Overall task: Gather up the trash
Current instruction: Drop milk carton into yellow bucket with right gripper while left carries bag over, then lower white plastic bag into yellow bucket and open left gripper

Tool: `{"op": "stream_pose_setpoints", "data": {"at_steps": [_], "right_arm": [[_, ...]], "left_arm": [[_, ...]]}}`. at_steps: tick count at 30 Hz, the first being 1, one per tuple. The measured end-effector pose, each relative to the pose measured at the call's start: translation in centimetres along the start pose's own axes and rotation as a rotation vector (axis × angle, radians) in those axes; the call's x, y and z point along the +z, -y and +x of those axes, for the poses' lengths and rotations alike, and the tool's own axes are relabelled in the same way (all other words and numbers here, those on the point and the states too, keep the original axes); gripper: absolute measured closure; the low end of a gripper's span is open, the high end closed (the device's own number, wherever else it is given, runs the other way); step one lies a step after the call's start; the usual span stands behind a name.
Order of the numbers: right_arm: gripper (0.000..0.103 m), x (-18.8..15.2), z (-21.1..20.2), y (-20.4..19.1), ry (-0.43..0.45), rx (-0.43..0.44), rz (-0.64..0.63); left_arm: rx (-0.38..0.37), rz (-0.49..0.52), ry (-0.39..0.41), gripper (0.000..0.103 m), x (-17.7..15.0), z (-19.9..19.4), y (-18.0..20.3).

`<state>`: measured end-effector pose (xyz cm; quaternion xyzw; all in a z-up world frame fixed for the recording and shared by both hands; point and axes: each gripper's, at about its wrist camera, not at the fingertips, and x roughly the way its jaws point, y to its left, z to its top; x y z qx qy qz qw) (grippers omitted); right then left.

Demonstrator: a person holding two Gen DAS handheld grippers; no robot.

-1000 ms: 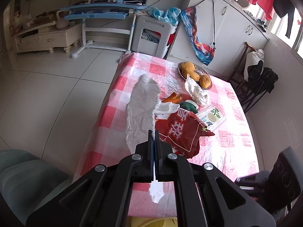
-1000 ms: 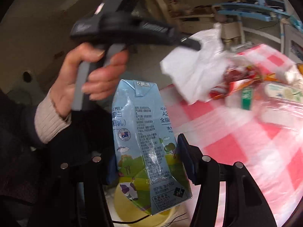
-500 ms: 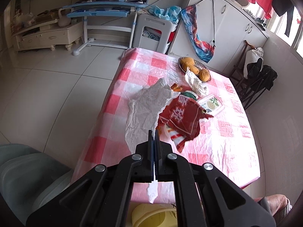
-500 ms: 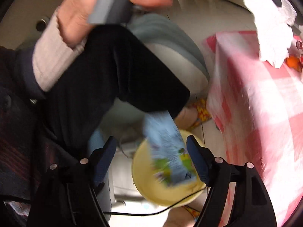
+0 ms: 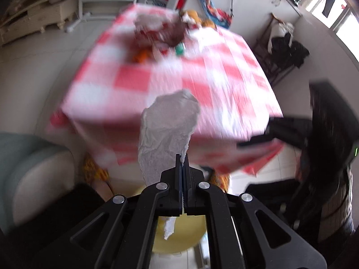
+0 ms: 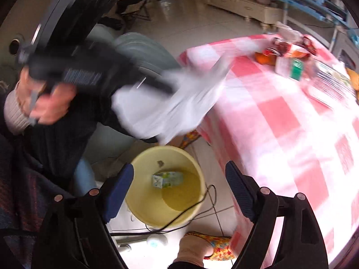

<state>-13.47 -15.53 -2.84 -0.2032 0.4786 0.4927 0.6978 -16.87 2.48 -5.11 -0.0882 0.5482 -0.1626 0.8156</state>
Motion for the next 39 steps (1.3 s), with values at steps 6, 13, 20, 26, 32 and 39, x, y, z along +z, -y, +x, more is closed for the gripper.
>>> {"op": "stream_pose_setpoints", "data": {"at_steps": [6, 13, 20, 26, 32, 39], "right_arm": [[0.022, -1.1, 0.0, 0.0, -0.036, -0.079, -0.002], [0.022, -1.8, 0.8, 0.3, -0.064, -0.131, -0.004], [0.022, -2.3, 2.0, 0.4, -0.102, -0.165, -0.023], [0.022, -2.9, 1.3, 1.3, -0.089, -0.185, 0.002], [0.022, -2.8, 0.6, 1.6, -0.059, -0.201, 0.011], [0.021, -3.1, -0.3, 2.3, -0.032, -0.229, 0.037]], "left_arm": [[-0.021, -0.043, -0.245, 0.101, -5.9, 5.4, 1.3], [0.132, -0.079, -0.415, 0.086, -9.0, 13.3, 0.4], [0.324, -0.084, -0.512, 0.073, -9.5, 22.1, -0.9], [0.426, -0.052, -0.513, 0.073, -10.4, 26.6, -1.7], [0.470, 0.018, -0.389, 0.073, -8.1, 27.4, -0.8], [0.505, 0.034, -0.315, 0.081, -6.8, 28.0, -1.8]]}}
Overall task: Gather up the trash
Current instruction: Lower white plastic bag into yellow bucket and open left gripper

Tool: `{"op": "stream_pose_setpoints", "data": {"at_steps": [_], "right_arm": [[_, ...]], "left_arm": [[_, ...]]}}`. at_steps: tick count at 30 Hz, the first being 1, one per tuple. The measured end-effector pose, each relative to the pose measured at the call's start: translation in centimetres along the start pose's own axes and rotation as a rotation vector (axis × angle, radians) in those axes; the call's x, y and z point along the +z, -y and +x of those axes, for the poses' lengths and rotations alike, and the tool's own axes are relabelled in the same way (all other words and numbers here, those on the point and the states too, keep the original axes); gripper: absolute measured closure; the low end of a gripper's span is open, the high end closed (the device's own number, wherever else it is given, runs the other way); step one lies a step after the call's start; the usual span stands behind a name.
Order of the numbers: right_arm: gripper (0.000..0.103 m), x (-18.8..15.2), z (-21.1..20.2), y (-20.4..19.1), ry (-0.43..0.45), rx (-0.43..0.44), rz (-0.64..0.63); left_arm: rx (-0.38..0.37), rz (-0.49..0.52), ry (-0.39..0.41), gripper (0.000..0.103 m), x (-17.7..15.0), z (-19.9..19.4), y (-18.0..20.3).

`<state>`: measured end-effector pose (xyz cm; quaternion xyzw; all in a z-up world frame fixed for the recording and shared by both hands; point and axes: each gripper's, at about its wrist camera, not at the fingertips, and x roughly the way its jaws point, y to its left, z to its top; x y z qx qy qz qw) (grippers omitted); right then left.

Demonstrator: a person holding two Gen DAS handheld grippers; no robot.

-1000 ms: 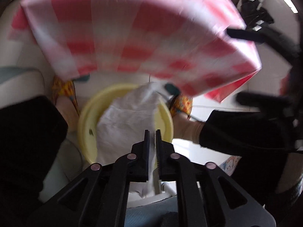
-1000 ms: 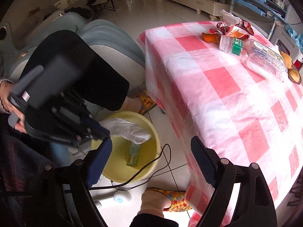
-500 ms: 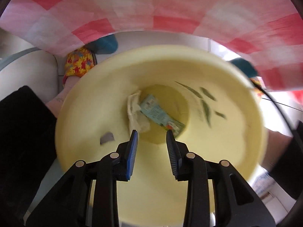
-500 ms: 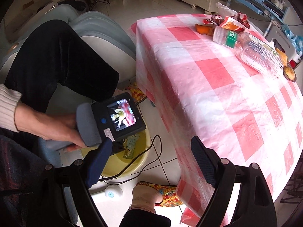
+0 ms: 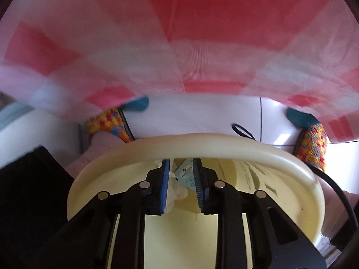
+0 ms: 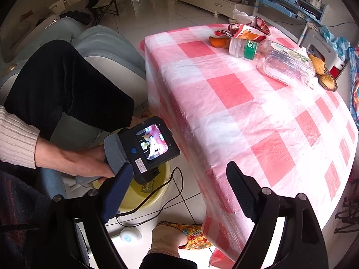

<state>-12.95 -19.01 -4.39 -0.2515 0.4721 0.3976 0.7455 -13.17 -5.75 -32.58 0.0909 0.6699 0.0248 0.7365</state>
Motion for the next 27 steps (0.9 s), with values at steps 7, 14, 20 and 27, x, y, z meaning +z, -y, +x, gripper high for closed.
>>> {"op": "stream_pose_setpoints", "data": {"at_steps": [7, 14, 20, 27], "right_arm": [[0.018, -1.5, 1.4, 0.1, -0.089, -0.042, -0.038], [0.017, -1.3, 1.1, -0.1, -0.074, -0.051, -0.046], [0.017, -1.6, 0.2, 0.4, -0.052, -0.067, -0.029], [0.017, -1.0, -1.2, 1.1, 0.022, -0.108, 0.014]], "left_arm": [[0.023, -0.025, 0.096, 0.082, 2.9, -1.5, -1.3], [0.032, 0.067, -0.022, 0.079, 1.0, -3.4, -0.5], [-0.141, 0.047, -0.102, 0.075, -1.9, -9.1, -2.0], [-0.131, -0.024, 0.283, 0.055, -1.2, -22.9, -8.1]]}}
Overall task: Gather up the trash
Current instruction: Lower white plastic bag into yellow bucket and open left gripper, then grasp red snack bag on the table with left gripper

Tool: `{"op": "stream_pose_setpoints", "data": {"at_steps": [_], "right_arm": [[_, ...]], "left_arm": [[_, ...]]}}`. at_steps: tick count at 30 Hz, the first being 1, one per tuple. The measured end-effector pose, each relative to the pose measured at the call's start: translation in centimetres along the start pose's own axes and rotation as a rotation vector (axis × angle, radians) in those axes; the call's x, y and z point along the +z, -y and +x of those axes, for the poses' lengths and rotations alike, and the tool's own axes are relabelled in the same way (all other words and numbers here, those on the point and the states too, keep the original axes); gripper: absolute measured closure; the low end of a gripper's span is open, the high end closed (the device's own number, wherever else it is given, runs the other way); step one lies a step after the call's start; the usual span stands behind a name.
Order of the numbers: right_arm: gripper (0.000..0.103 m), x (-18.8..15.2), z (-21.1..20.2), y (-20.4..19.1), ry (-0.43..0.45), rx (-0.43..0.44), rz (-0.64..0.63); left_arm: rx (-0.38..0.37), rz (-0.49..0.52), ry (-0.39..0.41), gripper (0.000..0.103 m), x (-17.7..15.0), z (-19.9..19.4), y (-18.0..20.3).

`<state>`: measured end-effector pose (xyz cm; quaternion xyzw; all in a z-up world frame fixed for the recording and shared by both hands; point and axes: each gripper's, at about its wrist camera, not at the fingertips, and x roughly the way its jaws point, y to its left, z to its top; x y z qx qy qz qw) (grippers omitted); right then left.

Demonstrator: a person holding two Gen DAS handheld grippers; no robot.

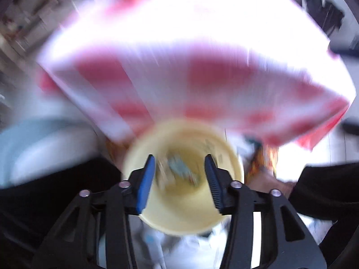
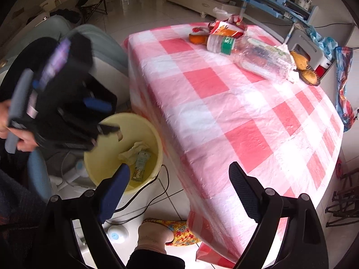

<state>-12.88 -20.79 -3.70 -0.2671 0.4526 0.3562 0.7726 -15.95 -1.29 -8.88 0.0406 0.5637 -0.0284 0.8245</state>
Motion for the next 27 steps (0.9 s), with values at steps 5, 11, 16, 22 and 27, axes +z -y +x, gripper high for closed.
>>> {"op": "stream_pose_setpoints", "data": {"at_steps": [5, 11, 16, 22, 27], "right_arm": [[0.017, 1.5, -0.4, 0.4, 0.062, -0.063, 0.037], [0.016, 3.4, -0.4, 1.7, 0.122, -0.116, 0.086], [0.014, 4.2, -0.2, 3.9, 0.140, -0.151, 0.171], [0.014, 4.3, 0.1, 5.8, 0.155, -0.183, 0.247], [0.014, 5.3, 1.0, 7.3, 0.171, -0.152, 0.301]], "left_arm": [[0.060, -0.044, 0.224, 0.042, 4.0, -4.3, -2.7], [-0.028, -0.075, 0.311, 0.031, 10.4, -4.5, -4.5], [0.019, 0.053, 0.389, 0.022, 14.2, -2.1, -1.0], [0.198, 0.195, 0.396, 0.046, 18.4, 1.3, 2.5], [-0.055, 0.026, 0.301, 0.099, 19.7, 1.2, -1.2]]}}
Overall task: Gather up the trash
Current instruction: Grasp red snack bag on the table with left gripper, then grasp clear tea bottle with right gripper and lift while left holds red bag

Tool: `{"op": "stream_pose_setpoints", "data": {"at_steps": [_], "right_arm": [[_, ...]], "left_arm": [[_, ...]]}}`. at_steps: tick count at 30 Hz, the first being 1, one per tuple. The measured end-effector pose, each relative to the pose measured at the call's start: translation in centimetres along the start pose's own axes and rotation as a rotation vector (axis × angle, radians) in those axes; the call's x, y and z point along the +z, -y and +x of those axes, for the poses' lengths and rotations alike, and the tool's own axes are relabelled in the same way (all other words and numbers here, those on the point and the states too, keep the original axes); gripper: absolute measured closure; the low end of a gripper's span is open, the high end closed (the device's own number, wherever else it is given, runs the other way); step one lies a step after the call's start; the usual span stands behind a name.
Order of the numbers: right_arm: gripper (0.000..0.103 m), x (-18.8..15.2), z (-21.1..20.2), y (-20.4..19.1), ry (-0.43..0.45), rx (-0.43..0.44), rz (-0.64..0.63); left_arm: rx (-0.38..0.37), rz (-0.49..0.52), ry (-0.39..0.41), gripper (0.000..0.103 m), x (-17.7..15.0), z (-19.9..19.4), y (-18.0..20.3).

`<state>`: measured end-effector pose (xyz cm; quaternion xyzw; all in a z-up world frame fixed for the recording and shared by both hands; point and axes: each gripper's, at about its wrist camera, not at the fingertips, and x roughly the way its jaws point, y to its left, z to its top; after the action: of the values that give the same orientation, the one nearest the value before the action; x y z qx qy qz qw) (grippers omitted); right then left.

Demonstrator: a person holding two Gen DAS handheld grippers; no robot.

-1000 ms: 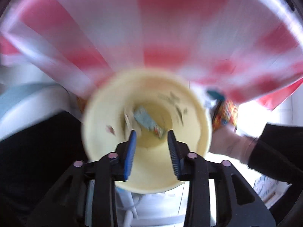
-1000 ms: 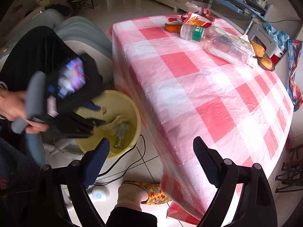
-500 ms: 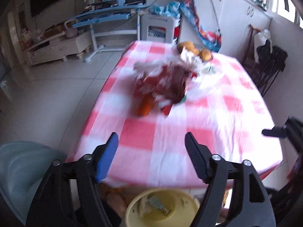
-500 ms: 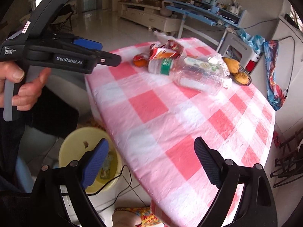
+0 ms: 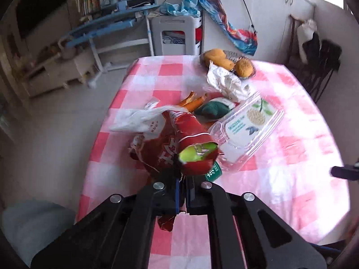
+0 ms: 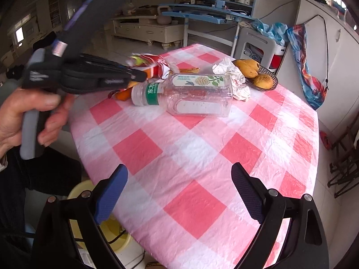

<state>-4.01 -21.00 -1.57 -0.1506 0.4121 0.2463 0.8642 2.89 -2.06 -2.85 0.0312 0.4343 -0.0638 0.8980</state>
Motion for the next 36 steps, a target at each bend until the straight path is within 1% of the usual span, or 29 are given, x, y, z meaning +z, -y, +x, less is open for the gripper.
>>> {"op": "stream_pose_setpoints", "data": {"at_steps": [1, 2, 3, 4, 6, 8, 10, 12, 14, 15, 17, 18, 20, 23, 24, 25, 26, 27, 28, 29, 30, 32, 34, 36], "right_arm": [[0.014, 0.4, 0.4, 0.2, 0.000, 0.008, 0.018], [0.014, 0.6, 0.6, 0.4, 0.001, 0.021, 0.034], [0.014, 1.0, 1.1, 0.4, 0.002, 0.045, 0.057], [0.014, 1.2, 1.3, 0.3, 0.002, 0.055, 0.062], [0.014, 1.8, 1.8, -0.6, 0.005, 0.061, 0.046], [0.014, 2.2, 2.1, -1.4, 0.005, 0.061, 0.033], [0.014, 2.8, 2.4, -1.8, 0.018, 0.062, 0.035], [0.014, 3.5, 2.5, -2.0, 0.044, 0.094, 0.054], [0.014, 4.0, 2.8, -2.2, 0.062, 0.124, 0.085], [0.014, 4.4, 2.8, -2.5, 0.071, 0.117, 0.086], [0.014, 5.1, 2.6, -3.4, 0.099, 0.094, 0.049], [0.014, 5.5, 2.2, -4.0, 0.124, 0.066, 0.016], [0.013, 6.2, 1.8, -4.0, 0.159, 0.036, -0.006], [0.012, 7.3, 2.3, -2.5, 0.158, 0.046, 0.035], [0.012, 7.9, 2.5, -2.2, 0.163, 0.060, 0.025], [0.012, 8.4, 2.7, -2.2, 0.162, 0.092, -0.020], [0.012, 8.9, 2.9, -2.6, 0.151, 0.104, -0.080], [0.012, 9.4, 3.5, -3.1, 0.117, 0.098, -0.194], [0.012, 9.6, 4.3, -3.4, 0.074, 0.086, -0.299], [0.012, 9.7, 4.9, -3.6, 0.038, 0.068, -0.377], [0.012, 9.8, 6.1, -3.6, -0.024, 0.054, -0.455], [0.012, 9.9, 7.6, -2.9, -0.105, 0.065, -0.512], [0.011, 10.1, 8.7, -2.4, -0.123, 0.056, -0.559], [0.010, 10.4, 9.0, -2.1, -0.142, 0.053, -0.565]], "left_arm": [[-0.061, -0.029, 0.003, 0.099, 0.2, -0.9, -0.7], [-0.120, -0.060, 0.005, 0.100, -0.3, -1.9, -1.5], [-0.227, -0.113, 0.014, 0.100, -0.1, -3.0, -2.8], [-0.330, -0.159, 0.039, 0.100, 0.2, -3.9, -4.0], [-0.426, -0.211, 0.100, 0.100, 0.6, -5.3, -5.8], [-0.473, -0.234, 0.140, 0.100, 0.8, -6.3, -7.1], [-0.522, -0.261, 0.156, 0.100, 0.9, -6.8, -8.1], [-0.560, -0.285, 0.170, 0.100, 1.0, -7.0, -8.5], [-0.570, -0.289, 0.188, 0.100, 1.3, -7.1, -8.4], [-0.573, -0.289, 0.198, 0.100, 1.5, -7.3, -8.4], [-0.578, -0.288, 0.212, 0.100, 1.6, -7.6, -8.4], [-0.580, -0.289, 0.216, 0.100, 1.6, -7.8, -8.5], [-0.580, -0.292, 0.215, 0.100, 1.7, -7.9, -8.5], [-0.593, -0.311, 0.220, 0.100, 1.8, -8.1, -8.8], [-0.594, -0.312, 0.223, 0.100, 1.9, -8.3, -8.9], [-0.594, -0.311, 0.226, 0.100, 2.0, -8.3, -9.0], [-0.593, -0.310, 0.227, 0.100, 2.1, -8.4, -9.0], [-0.592, -0.308, 0.226, 0.100, 2.1, -8.4, -9.0], [-0.588, -0.307, 0.225, 0.100, 2.1, -8.4, -8.9], [-0.583, -0.302, 0.224, 0.100, 2.2, -8.3, -8.9], [-0.581, -0.297, 0.224, 0.100, 2.2, -8.3, -8.8], [-0.582, -0.286, 0.225, 0.100, 2.3, -8.3, -8.6], [-0.576, -0.272, 0.223, 0.100, 2.5, -8.3, -8.3], [-0.571, -0.259, 0.216, 0.100, 2.6, -8.0, -8.0]]}}
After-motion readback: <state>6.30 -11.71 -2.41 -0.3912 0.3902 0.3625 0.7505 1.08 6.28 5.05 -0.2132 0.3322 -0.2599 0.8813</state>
